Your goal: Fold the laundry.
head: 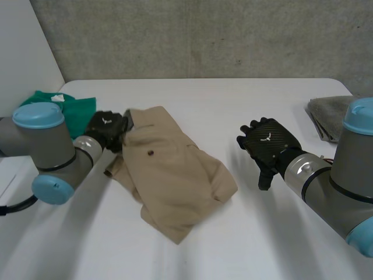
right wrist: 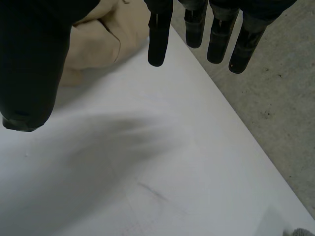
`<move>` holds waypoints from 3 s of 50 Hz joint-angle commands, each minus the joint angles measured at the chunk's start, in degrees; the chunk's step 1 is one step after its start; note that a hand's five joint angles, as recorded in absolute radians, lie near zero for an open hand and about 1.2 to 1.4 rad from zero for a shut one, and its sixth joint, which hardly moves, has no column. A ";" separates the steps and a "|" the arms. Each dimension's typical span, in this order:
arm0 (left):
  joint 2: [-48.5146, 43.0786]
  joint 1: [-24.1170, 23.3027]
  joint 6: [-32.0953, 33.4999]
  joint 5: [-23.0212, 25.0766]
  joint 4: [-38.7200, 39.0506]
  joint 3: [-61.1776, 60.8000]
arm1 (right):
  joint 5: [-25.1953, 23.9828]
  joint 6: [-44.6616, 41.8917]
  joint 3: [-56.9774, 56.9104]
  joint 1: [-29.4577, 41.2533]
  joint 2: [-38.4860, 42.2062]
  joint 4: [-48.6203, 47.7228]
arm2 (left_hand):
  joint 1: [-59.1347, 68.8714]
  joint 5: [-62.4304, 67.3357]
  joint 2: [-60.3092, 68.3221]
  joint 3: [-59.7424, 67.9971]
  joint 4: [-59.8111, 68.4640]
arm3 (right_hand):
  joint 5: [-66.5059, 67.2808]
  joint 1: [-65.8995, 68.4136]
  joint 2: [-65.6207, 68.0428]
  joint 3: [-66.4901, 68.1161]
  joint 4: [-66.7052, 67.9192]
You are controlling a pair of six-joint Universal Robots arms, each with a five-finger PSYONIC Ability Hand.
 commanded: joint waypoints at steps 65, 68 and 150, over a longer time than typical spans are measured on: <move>13.02 -3.64 -9.05 -1.23 -11.23 -2.06 | -8.54 5.18 -38.13 -7.29 14.13 24.08 | -42.07 -37.10 -40.18 -38.66 -39.32 | -3.17 -12.70 -2.59 -2.31 -3.42; 9.96 -2.94 -9.05 -1.23 -11.40 -0.48 | -10.04 6.59 -43.41 -7.29 19.49 27.87 | -41.40 -36.43 -39.51 -37.99 -38.65 | -3.17 -12.70 -2.59 -2.31 -3.42; 8.54 -26.93 -10.90 -16.08 -2.62 -15.77 | -17.61 -5.72 -2.72 -17.23 7.97 9.52 | -36.01 -31.05 -34.12 -32.60 -33.26 | 4.14 -5.38 4.72 5.00 3.89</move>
